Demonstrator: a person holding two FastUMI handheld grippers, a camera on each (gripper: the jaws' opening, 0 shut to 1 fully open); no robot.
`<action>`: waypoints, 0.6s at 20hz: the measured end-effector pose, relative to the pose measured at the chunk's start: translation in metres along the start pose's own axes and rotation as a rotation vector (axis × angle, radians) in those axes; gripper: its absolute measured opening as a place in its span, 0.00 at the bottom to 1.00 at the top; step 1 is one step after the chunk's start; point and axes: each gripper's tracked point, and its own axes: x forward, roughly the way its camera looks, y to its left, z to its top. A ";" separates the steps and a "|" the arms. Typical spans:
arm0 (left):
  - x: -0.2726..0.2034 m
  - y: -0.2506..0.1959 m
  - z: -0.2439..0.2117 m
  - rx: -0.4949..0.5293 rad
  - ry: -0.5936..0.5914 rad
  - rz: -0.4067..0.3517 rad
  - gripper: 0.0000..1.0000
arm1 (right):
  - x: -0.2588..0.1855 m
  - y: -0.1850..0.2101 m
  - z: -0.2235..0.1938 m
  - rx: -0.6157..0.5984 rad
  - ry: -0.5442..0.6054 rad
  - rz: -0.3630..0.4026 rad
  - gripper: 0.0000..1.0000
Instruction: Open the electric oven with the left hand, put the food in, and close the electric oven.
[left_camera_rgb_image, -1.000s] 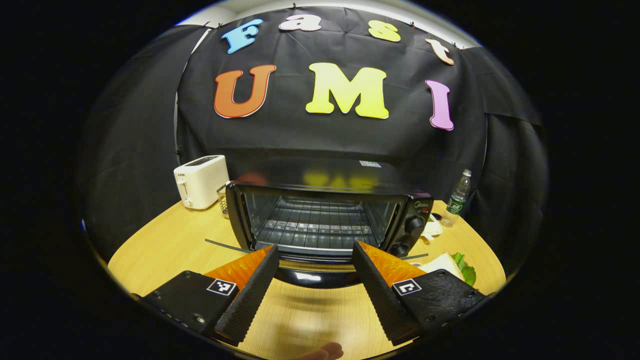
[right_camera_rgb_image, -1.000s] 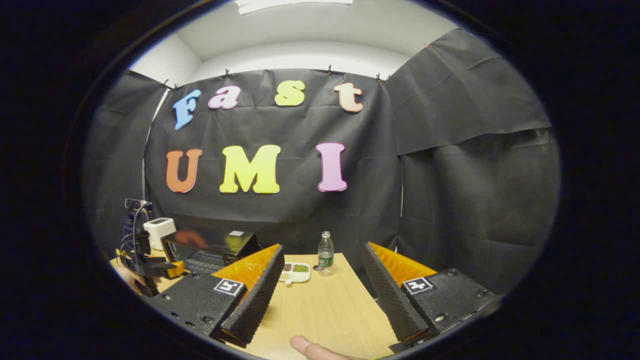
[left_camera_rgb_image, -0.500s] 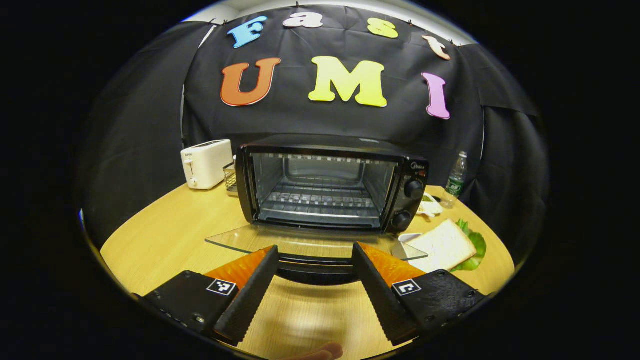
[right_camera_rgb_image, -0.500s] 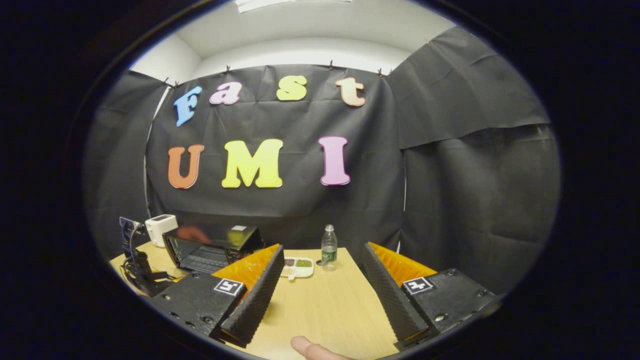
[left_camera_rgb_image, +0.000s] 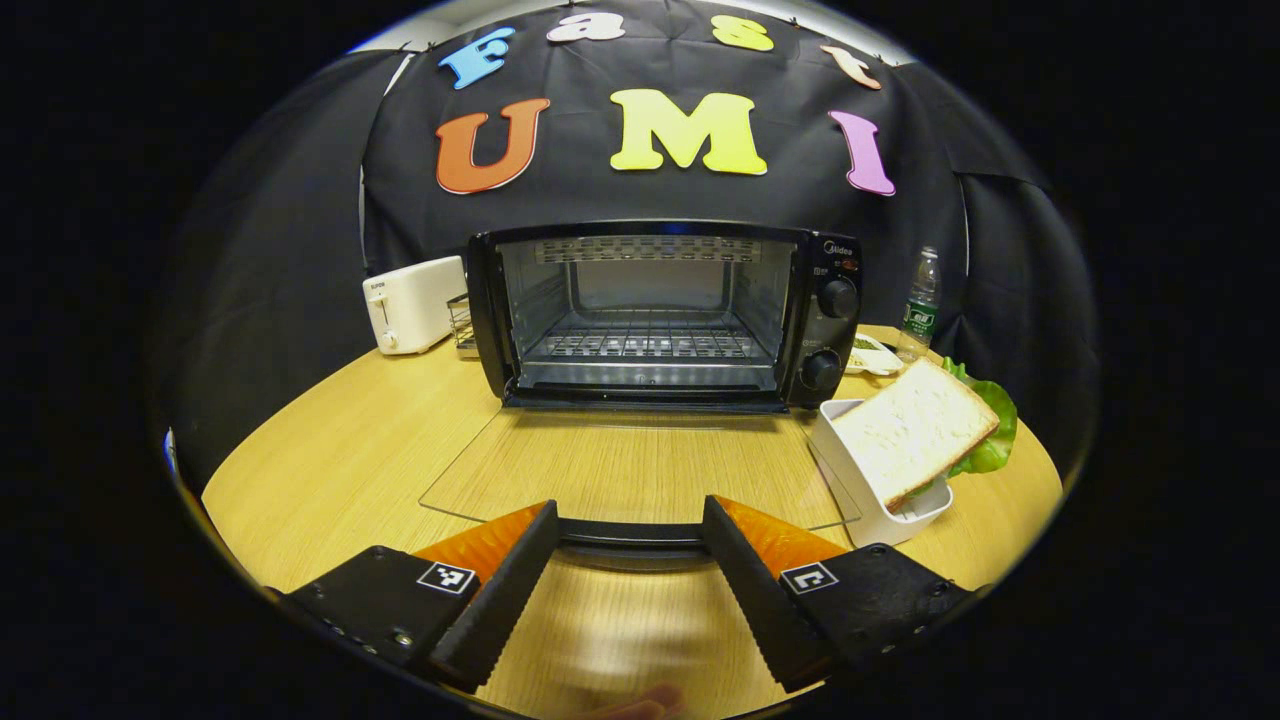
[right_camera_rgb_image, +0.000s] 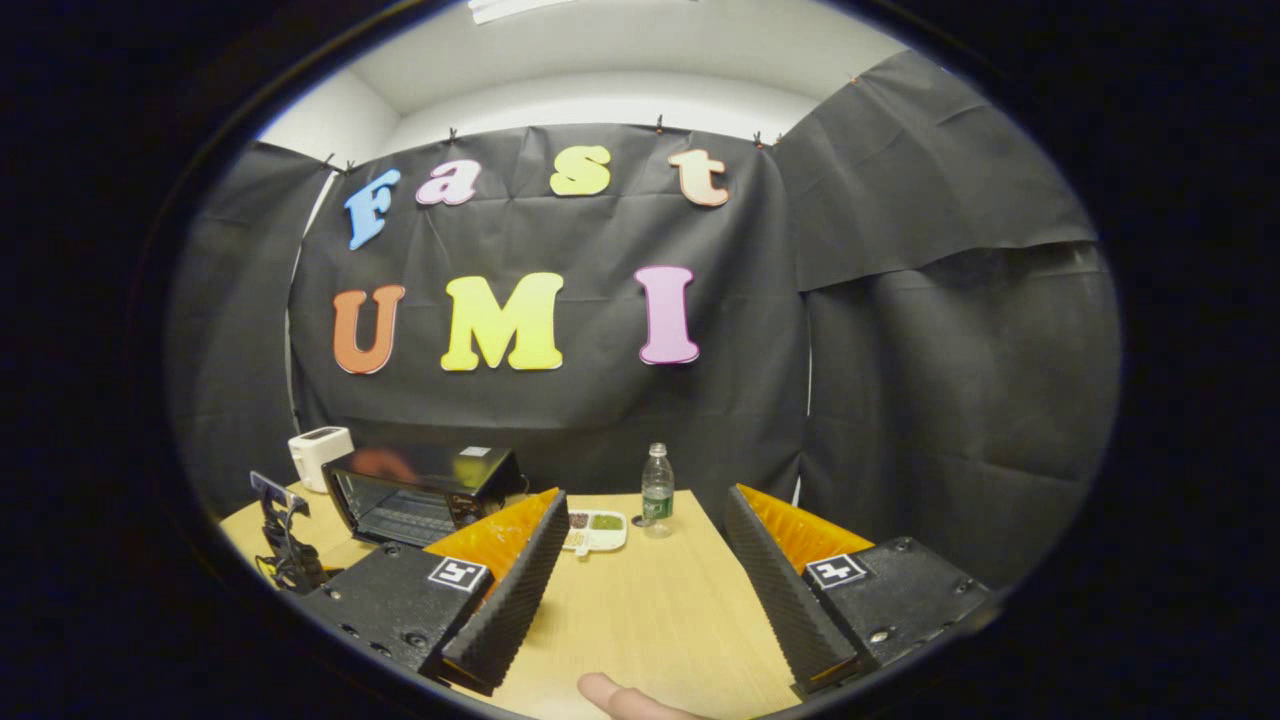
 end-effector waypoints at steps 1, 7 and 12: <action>-0.003 -0.001 0.003 -0.003 -0.008 -0.007 0.95 | 0.002 0.002 0.000 0.001 0.005 0.003 0.96; -0.048 0.018 0.066 0.007 -0.136 0.067 0.95 | 0.038 0.017 -0.018 0.002 0.101 0.056 0.96; -0.098 0.024 0.118 0.039 -0.261 0.117 0.95 | 0.078 0.053 -0.063 0.040 0.292 0.194 0.97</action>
